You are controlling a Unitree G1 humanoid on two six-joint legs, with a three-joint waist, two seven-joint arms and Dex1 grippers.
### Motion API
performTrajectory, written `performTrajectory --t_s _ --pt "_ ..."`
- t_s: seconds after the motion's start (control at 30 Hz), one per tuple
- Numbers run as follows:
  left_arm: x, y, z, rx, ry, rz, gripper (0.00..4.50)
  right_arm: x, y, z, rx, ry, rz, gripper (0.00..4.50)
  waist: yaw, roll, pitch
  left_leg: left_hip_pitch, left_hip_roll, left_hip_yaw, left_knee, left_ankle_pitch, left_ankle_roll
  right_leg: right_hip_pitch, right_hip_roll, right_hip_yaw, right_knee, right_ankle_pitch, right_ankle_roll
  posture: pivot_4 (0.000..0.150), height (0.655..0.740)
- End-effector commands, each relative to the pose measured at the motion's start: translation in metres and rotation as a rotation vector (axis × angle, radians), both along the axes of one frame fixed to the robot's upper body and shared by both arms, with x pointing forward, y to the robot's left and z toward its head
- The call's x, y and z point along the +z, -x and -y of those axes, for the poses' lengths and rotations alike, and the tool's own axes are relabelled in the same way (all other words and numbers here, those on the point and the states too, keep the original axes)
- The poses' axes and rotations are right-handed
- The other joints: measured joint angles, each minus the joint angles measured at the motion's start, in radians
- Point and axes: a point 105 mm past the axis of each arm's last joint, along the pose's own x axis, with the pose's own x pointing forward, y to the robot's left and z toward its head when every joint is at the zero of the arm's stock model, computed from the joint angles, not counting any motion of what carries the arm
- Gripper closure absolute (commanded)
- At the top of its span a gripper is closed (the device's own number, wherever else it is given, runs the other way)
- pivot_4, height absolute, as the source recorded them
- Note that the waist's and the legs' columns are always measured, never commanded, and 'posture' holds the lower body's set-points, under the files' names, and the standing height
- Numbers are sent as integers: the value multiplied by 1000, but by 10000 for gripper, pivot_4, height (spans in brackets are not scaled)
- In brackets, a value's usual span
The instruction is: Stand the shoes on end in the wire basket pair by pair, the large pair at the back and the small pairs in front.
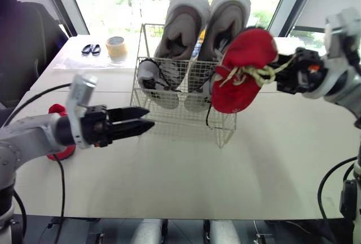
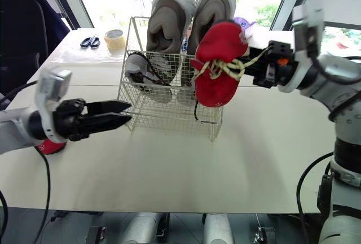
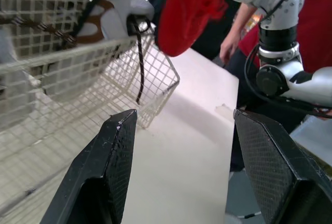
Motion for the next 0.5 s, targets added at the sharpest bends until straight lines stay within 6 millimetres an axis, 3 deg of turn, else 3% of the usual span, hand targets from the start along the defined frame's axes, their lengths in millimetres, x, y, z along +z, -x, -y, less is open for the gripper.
performTrajectory --t_s 0.03,0.27,0.5 --pt "7 5 9 -22 19 34 14716 -10 0 -9 -6 101 115 40274 0 0 0 0 0 0 0 0 0 0 0 0 0 0 0 1500 6563" --pt "9 4 8 -8 17 25 14716 -34 -4 -16 -3 140 120 40274 0 -1 -1 3 0 -1 0 0 0 3 1 0 0 0 0 1500 6563" --pt "9 -1 3 12 21 20 14716 -62 -10 -17 -56 25 26 40274 2 -1 -1 2 0 -1 1 0 -1 2 1 0 0 0 0 1500 6563"
